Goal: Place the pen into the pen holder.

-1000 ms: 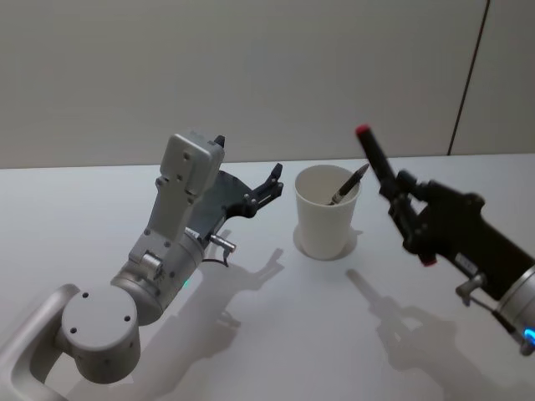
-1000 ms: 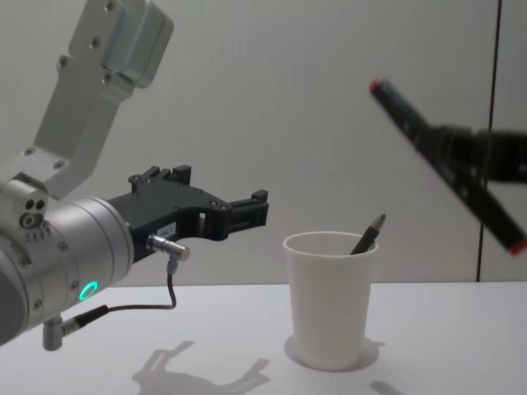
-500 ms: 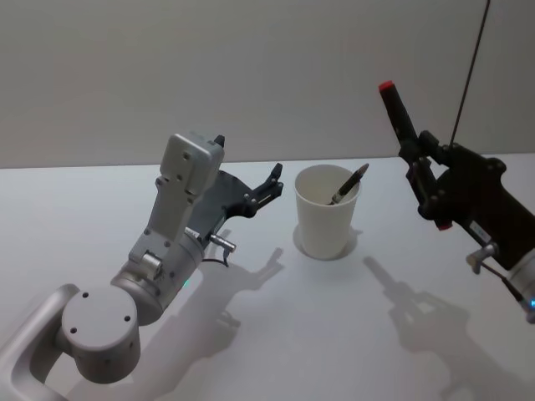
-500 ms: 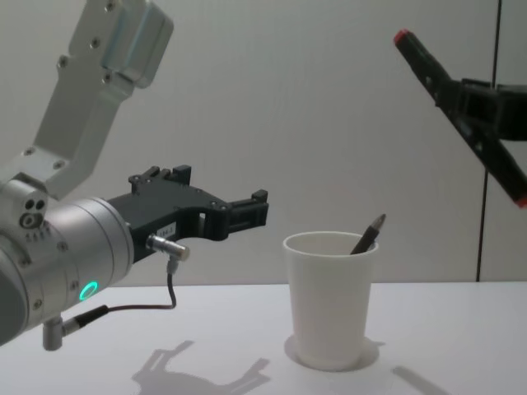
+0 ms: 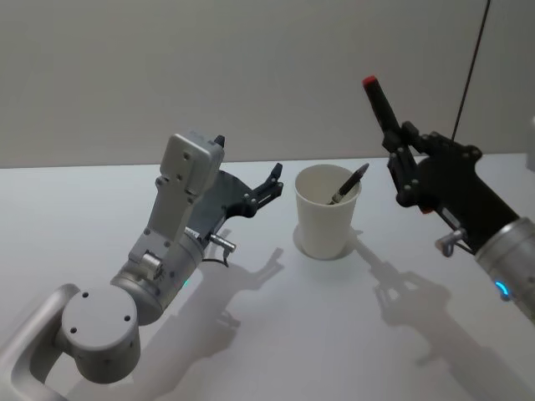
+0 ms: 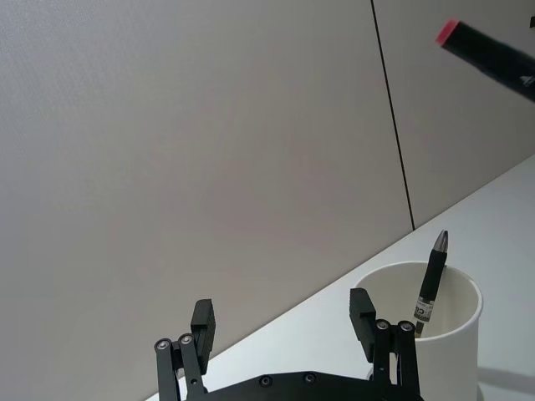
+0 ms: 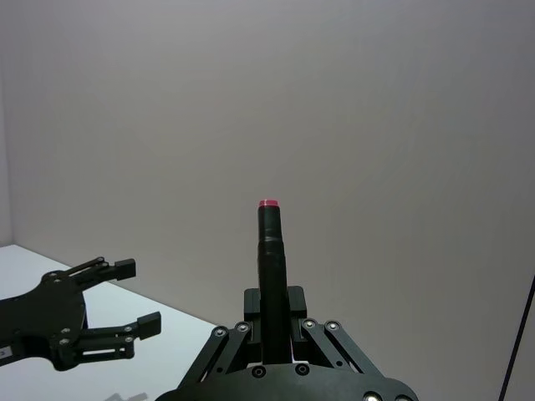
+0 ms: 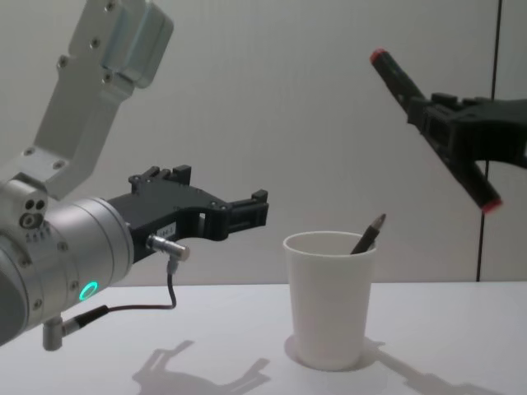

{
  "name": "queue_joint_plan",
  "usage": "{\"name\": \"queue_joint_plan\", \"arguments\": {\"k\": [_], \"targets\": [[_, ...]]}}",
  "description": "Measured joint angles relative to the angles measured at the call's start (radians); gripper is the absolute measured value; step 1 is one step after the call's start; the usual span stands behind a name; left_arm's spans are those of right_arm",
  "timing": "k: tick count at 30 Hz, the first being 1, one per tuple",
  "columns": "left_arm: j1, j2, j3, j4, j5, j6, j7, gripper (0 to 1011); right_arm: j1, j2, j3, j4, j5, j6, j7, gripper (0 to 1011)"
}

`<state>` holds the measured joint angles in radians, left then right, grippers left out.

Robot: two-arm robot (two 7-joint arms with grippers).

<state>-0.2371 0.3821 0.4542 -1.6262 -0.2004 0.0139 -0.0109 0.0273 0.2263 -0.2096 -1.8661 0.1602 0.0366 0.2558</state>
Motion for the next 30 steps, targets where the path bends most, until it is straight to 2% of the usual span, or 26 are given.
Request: {"name": "queue_joint_plan", "arguments": {"k": [13,30], "targets": [[0.0,0.0,0.0,0.0,0.0,0.0,0.0,1001,0.082,-0.058,-0.031,0.131,-0.123,-0.092,-0.021,177],[0.0,0.0,0.0,0.0,0.0,0.0,0.0,1001,0.178,-0.124,-0.061,0.312,-0.219,-0.207,-0.048,177]]}}
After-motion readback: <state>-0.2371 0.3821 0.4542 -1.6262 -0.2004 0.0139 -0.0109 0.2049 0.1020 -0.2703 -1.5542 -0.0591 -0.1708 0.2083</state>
